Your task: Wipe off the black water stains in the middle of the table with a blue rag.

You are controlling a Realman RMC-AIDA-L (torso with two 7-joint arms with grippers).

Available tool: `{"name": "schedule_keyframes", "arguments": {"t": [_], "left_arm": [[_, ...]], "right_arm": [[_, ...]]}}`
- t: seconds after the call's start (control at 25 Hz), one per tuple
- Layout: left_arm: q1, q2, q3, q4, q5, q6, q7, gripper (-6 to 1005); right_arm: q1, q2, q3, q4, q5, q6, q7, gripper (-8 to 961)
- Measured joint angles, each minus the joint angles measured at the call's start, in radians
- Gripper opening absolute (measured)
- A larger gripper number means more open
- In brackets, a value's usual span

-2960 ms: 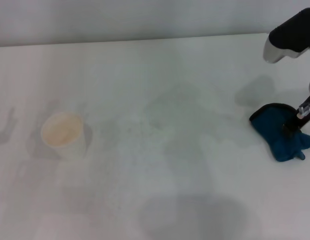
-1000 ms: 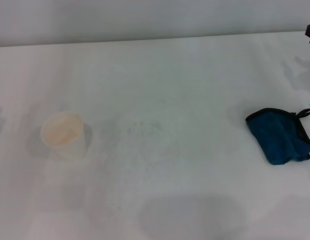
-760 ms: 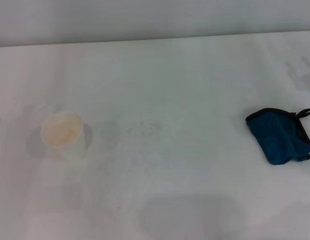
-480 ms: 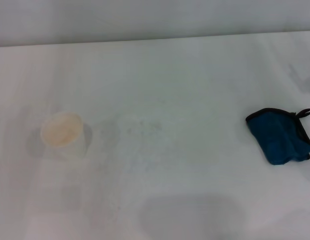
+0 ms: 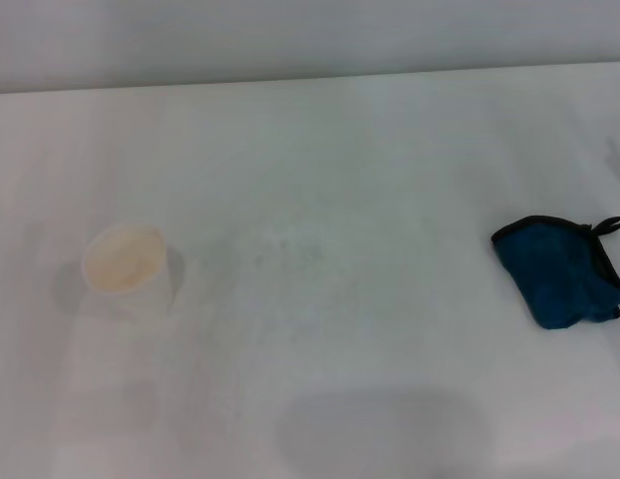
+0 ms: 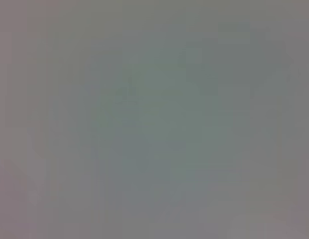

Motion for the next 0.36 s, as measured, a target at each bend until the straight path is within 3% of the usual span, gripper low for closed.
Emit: {"name": "schedule_keyframes", "arguments": {"t": [0.12, 0.36], "left_arm": [[-0.001, 0.0, 0.0, 0.008, -0.012, 0.001, 0.011, 882], [-0.005, 0.0, 0.01, 0.01, -0.005, 0.002, 0.025, 880]], "right_arm": [[0.004, 0.001, 0.051, 0.033, 0.0, 0.003, -0.012, 876], [-0.004, 0.0, 0.052, 0.057, -0.008, -0.003, -0.031, 876]]}}
